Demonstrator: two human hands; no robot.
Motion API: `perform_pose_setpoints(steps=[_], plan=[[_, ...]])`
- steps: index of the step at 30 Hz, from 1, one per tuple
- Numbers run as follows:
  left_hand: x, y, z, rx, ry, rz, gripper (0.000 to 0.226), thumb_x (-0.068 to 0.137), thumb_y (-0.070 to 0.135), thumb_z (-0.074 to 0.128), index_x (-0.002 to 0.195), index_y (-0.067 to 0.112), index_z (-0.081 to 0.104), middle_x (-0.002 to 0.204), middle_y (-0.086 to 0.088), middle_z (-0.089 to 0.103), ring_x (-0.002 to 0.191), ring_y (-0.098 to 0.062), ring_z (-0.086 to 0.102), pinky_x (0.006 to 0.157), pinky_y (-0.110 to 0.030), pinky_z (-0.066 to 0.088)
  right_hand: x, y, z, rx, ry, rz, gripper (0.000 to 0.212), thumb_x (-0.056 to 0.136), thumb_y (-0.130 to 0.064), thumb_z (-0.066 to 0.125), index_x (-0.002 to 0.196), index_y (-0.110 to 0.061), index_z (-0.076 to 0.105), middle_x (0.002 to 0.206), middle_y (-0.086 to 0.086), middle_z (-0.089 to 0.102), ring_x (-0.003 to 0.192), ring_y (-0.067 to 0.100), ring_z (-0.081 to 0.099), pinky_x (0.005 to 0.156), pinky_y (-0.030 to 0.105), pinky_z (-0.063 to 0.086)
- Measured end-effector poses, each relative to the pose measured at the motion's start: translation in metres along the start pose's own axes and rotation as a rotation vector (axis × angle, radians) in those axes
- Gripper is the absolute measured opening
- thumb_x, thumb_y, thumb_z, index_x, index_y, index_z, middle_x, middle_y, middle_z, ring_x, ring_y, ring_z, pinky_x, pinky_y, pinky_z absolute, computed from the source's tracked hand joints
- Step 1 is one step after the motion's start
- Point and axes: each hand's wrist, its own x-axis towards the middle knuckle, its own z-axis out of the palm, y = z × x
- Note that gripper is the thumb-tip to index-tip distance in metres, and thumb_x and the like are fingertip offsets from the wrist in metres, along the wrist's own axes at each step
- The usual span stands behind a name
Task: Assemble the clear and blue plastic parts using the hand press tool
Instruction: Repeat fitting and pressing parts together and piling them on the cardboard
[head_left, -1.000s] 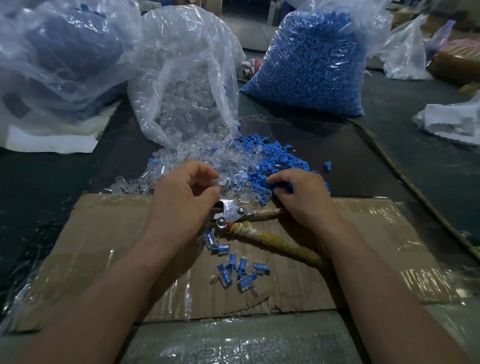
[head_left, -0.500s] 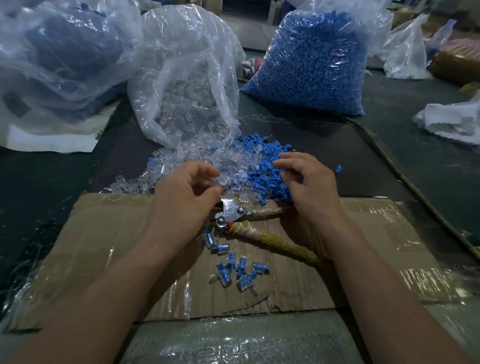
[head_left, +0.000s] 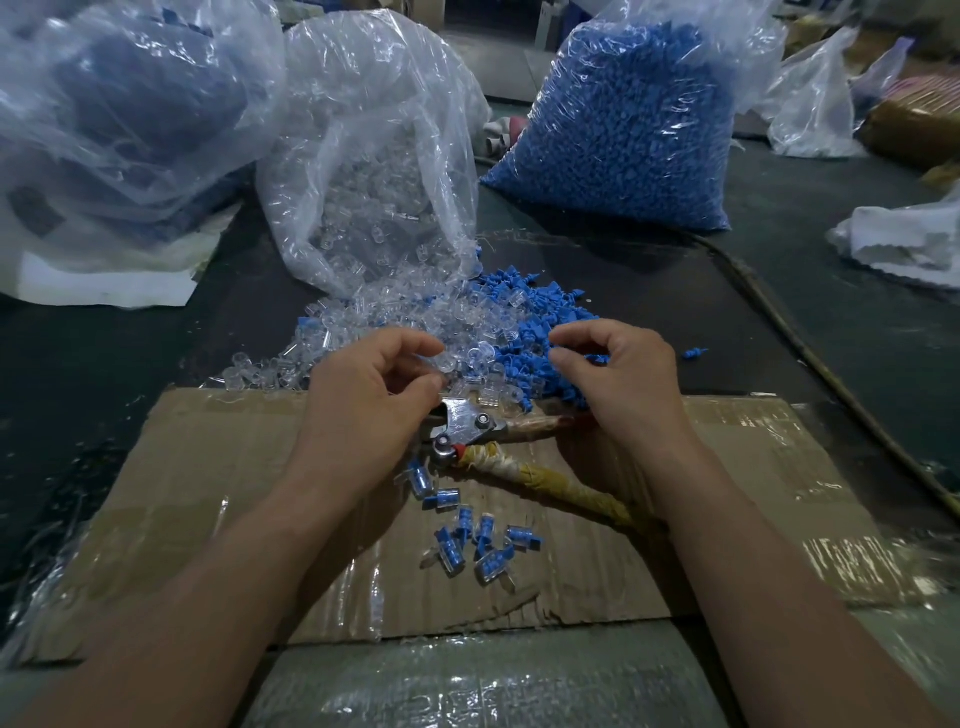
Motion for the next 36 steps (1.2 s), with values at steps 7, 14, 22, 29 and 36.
perform_pose_setpoints(steps=[7,14,22,29,36], plan=[[0.0,0.0,0.0,0.012,0.012,0.006,0.028,0.082,0.004,0.064,0.085,0.031,0.056,0.079,0.006,0.063,0.073,-0.005,0.063,0.064,-0.01,0.051,-0.006,-0.018,0.0,0.328,-0.035,0.024,0.011,0.083,-0.025,0.06,0.073,-0.028,0.058,0.068,-0.008,0.064,0.06,0.004,0.064,0.056,0.015,0.052],[-0.001,-0.001,0.001,-0.001,0.033,0.004,0.03,0.081,0.004,0.066,0.083,0.033,0.058,0.077,0.007,0.063,0.069,-0.004,0.064,0.062,-0.012,0.052,-0.016,-0.028,0.004,0.455,-0.124,-0.03,0.006,0.077,-0.028,0.06,0.081,-0.031,0.064,0.063,-0.016,0.066,0.054,0.004,0.061,0.05,0.013,0.048],[-0.002,0.0,0.001,-0.031,0.022,-0.023,0.029,0.082,0.005,0.064,0.083,0.034,0.063,0.076,0.005,0.067,0.065,-0.006,0.065,0.061,-0.017,0.054,-0.022,-0.032,0.009,0.182,-0.235,-0.166,0.034,0.091,-0.004,0.05,0.113,-0.028,0.061,0.09,-0.009,0.054,0.081,0.004,0.056,0.073,0.012,0.048],[-0.002,0.003,0.003,-0.044,0.019,-0.028,0.023,0.081,0.004,0.066,0.086,0.026,0.066,0.07,0.005,0.067,0.059,-0.002,0.062,0.055,-0.011,0.049,-0.026,-0.036,0.015,0.154,-0.23,-0.201,0.028,0.084,-0.005,0.062,0.106,-0.021,0.067,0.089,-0.016,0.051,0.084,-0.008,0.05,0.074,0.006,0.041],[-0.004,0.004,0.003,-0.019,0.017,-0.015,0.028,0.079,0.005,0.068,0.08,0.032,0.062,0.075,0.003,0.067,0.065,-0.007,0.064,0.06,-0.013,0.052,-0.029,-0.038,0.017,0.297,-0.203,-0.122,0.02,0.077,-0.012,0.071,0.084,-0.03,0.067,0.077,-0.014,0.063,0.07,0.0,0.062,0.065,0.015,0.052]])
